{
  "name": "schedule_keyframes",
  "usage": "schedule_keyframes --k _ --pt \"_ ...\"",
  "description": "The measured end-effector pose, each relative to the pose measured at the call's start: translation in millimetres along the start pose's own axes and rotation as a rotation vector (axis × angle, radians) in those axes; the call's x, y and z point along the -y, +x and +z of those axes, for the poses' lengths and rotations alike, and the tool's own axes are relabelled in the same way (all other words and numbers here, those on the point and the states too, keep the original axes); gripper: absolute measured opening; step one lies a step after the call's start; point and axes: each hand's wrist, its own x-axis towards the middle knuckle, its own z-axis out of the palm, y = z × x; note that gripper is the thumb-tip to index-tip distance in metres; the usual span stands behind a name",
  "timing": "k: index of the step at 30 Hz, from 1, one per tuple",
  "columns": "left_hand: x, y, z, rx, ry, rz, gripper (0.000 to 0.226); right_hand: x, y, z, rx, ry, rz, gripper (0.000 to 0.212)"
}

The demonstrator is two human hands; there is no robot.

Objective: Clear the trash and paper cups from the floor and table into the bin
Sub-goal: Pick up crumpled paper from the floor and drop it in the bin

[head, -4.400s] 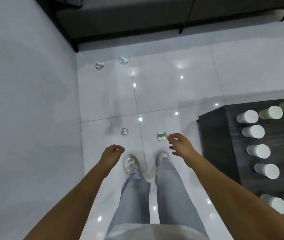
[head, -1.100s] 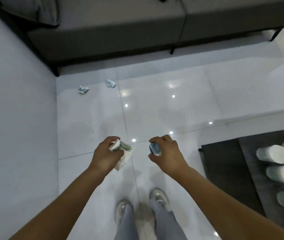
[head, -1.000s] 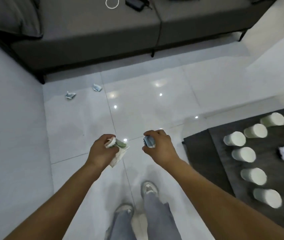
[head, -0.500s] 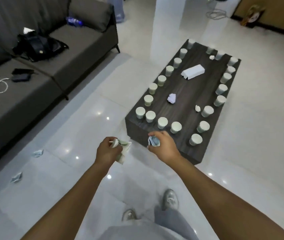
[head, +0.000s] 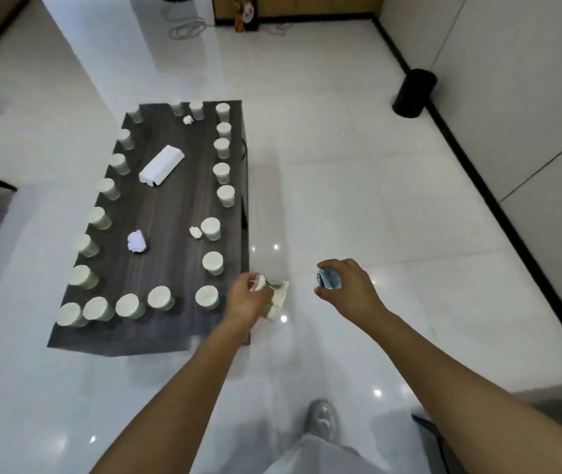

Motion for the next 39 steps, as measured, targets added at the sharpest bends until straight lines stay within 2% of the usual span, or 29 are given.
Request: schedule_keyframes --k 5,10,23,31,39 --pt "-60.9 28.9 108.7 0.125 0.078 0.061 0.028 -57.6 45.8 -97.9 -0.133 0.077 0.113 0.040" --pt "-123.4 93.6 177.7 0.178 0.158 0.090 0.026 -87.1 124.6 -161.3 -0.191 0.087 0.159 0.043" --pt "-362.4 327.6 358.6 0.304 0.214 0.215 0.028 -98.1 398.3 -335.1 -0.344 0.171 0.203 0.043" --pt "-478.2 444.1 504.1 0.393 0.226 0.316 0.027 -156.1 546.1 -446.6 -0.408 0.193 0.267 0.043" --pt "-613.0 566.2 668.2 0.386 0.207 0.297 0.026 -205.5 732.9 -613.6 -0.424 0.169 0.285 0.044"
